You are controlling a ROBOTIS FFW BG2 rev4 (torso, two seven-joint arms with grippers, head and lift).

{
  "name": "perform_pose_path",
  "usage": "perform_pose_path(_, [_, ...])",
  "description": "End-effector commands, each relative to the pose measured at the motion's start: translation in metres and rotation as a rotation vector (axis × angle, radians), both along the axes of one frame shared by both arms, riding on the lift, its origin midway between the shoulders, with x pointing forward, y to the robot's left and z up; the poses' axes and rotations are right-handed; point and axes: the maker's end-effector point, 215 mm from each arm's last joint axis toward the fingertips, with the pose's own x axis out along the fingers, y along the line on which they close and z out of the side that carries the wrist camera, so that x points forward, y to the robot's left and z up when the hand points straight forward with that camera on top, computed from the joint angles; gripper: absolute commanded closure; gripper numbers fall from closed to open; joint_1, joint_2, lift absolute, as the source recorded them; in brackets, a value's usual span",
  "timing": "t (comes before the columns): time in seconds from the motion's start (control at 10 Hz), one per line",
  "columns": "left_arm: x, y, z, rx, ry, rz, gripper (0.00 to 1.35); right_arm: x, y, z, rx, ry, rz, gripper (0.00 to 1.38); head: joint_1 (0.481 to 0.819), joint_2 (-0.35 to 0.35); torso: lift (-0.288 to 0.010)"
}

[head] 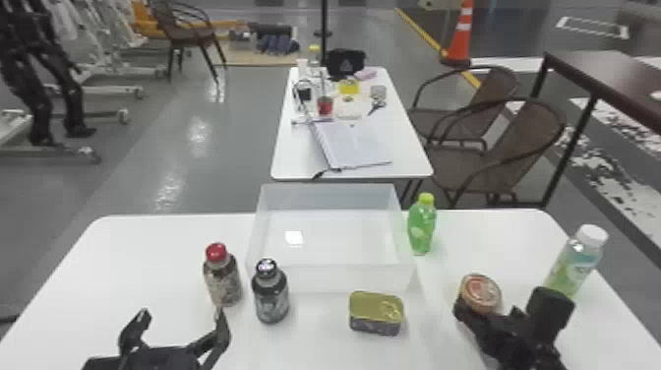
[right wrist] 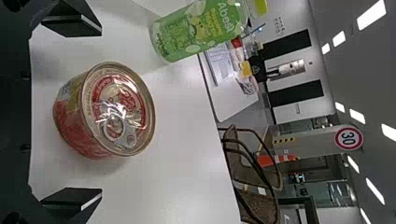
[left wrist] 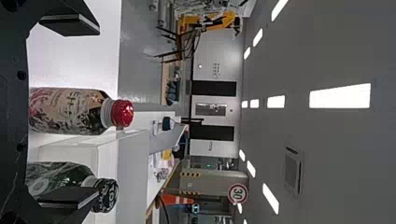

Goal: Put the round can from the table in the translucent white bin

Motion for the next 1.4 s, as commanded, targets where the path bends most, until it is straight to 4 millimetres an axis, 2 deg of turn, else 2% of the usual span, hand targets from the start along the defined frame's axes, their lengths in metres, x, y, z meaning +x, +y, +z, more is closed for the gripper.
perform_pose_path(0.0, [0.0,0.0,-0.001,-0.008,0.0,0.002,0.1,0.007,-0.004,0.001,-0.015,0.002,0.001,0.09,0.549,0.0,-0.1])
perform_pose_path(0.4, [0.0,-0.002,-0.003,-0.014,0.002,-0.002,0.1,0.021,-0.006,0.002,-0.059,0.019,0.016,0.09,0.549,0.0,-0.1])
perform_pose_path(0.8, [0.0,-0.003,-0.001,-0.018,-0.011,-0.005,0.1,0.024,-0.001,-0.007,-0.087,0.052,0.031,0.09,0.549,0.0,-0.1])
perform_pose_path(0.9, [0.0,-0.004,-0.001,-0.018,-0.01,-0.007,0.1,0.027,-0.001,-0.006,-0.095,0.052,0.036,0.19,0.549,0.0,-0.1])
perform_pose_path(1.1, [0.001,-0.005,0.0,-0.02,-0.013,-0.011,0.1,0.033,-0.002,0.0,-0.11,0.032,0.04,0.61,0.549,0.0,-0.1])
perform_pose_path(1.2, [0.001,-0.005,-0.001,-0.021,-0.015,-0.01,0.1,0.034,0.0,0.001,-0.099,0.033,0.038,0.7,0.549,0.0,-0.1])
perform_pose_path(1.3, [0.001,-0.005,0.0,-0.023,-0.018,-0.009,0.1,0.033,0.003,0.0,-0.086,0.032,0.038,0.71,0.549,0.0,-0.1])
